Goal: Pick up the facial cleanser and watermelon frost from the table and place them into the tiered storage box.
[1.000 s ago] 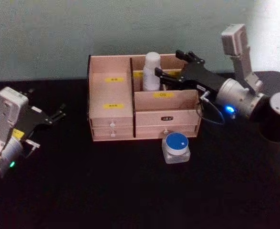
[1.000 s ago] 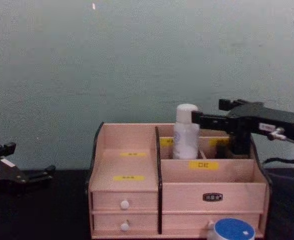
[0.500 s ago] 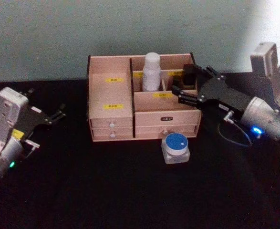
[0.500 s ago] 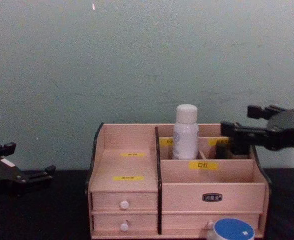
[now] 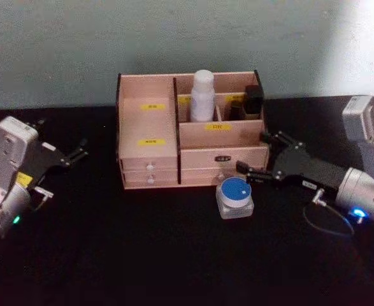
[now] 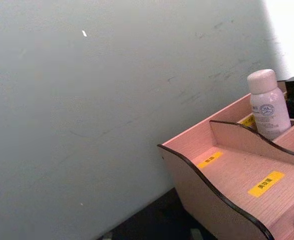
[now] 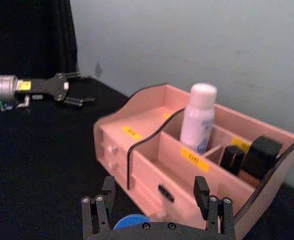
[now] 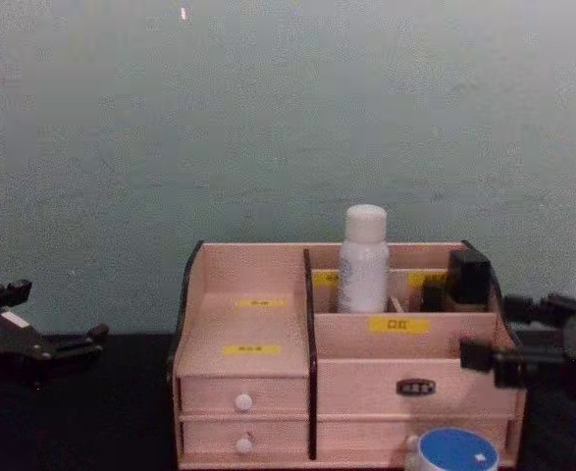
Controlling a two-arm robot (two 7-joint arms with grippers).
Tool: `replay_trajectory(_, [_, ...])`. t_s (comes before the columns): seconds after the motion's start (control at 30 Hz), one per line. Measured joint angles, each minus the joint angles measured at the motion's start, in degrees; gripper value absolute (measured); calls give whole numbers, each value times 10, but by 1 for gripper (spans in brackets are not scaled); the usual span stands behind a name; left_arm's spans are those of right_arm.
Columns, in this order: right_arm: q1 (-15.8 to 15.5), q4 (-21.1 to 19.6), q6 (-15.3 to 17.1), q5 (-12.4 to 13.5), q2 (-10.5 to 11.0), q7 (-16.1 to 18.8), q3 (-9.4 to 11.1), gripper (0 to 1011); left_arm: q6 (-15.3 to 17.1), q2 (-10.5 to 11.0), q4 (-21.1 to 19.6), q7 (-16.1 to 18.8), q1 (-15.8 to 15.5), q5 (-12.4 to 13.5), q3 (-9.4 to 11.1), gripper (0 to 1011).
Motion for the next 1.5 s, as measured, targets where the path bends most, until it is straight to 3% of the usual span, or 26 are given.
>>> replay_trajectory(0.93, [17, 49, 14, -8, 3, 12, -54, 1003, 0, 0, 0, 0, 0, 0, 0, 1001])
replay_trajectory(1.5, [34, 89, 16, -21, -8, 16, -68, 1003, 0, 0, 0, 0, 0, 0, 0, 1001])
